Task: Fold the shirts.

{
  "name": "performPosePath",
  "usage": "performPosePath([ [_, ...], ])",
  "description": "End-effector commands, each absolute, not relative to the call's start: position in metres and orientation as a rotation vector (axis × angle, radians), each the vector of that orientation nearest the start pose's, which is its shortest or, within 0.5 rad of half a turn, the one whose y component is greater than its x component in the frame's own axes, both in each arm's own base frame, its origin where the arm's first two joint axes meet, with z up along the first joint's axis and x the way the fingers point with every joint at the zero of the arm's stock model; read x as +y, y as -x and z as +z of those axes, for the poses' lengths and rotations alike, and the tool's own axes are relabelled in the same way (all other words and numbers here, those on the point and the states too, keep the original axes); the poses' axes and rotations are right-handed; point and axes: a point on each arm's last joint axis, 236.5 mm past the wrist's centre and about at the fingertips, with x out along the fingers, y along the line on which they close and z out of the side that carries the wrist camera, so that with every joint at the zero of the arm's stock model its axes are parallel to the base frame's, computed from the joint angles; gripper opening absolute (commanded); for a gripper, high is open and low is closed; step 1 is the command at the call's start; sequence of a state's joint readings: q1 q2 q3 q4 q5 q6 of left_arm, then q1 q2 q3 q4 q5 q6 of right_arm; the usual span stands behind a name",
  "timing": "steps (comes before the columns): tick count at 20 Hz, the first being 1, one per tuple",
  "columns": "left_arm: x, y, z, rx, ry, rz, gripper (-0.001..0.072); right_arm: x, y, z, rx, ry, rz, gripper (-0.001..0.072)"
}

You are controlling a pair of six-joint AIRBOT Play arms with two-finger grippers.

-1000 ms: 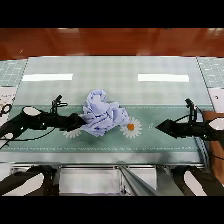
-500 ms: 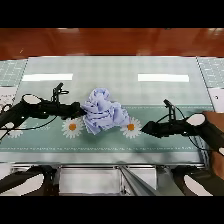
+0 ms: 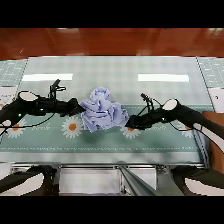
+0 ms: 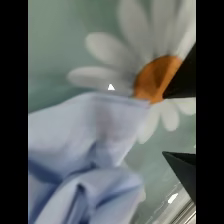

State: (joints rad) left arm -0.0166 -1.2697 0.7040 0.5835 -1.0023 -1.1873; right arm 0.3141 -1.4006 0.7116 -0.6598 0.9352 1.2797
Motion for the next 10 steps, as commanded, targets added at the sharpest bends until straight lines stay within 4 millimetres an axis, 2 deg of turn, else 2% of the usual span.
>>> performPosePath([
  [1, -0.172, -0.314, -0.046, 1.325, 0.738, -0.504, 0.0015, 0.252, -0.277, -0.106, 1.542, -0.509, 0.586, 0.0396],
  [2, -0.172, -0.314, -0.047, 1.323, 0.737, -0.502, 0.0015, 0.254, -0.282, -0.105, 1.535, -0.509, 0.59, 0.0395],
  [4, -0.172, -0.316, -0.047, 1.316, 0.735, -0.497, 0.0015, 0.257, -0.293, -0.103, 1.517, -0.509, 0.592, 0.0299],
  [5, -0.172, -0.316, -0.047, 1.315, 0.735, -0.496, 0.0015, 0.257, -0.296, -0.102, 1.505, -0.504, 0.596, 0.0184],
  [6, -0.172, -0.316, -0.047, 1.315, 0.735, -0.496, 0.0015, 0.257, -0.296, -0.101, 1.494, -0.478, 0.622, 0.0035],
  [8, -0.169, -0.32, -0.041, 1.317, 0.763, -0.487, 0.0015, 0.25, -0.293, -0.103, 1.507, -0.448, 0.628, 0.0031],
  [10, -0.166, -0.326, -0.02, 1.307, 0.774, -0.528, 0.0015, 0.236, -0.303, -0.092, 1.468, -0.448, 0.612, 0.0031],
])
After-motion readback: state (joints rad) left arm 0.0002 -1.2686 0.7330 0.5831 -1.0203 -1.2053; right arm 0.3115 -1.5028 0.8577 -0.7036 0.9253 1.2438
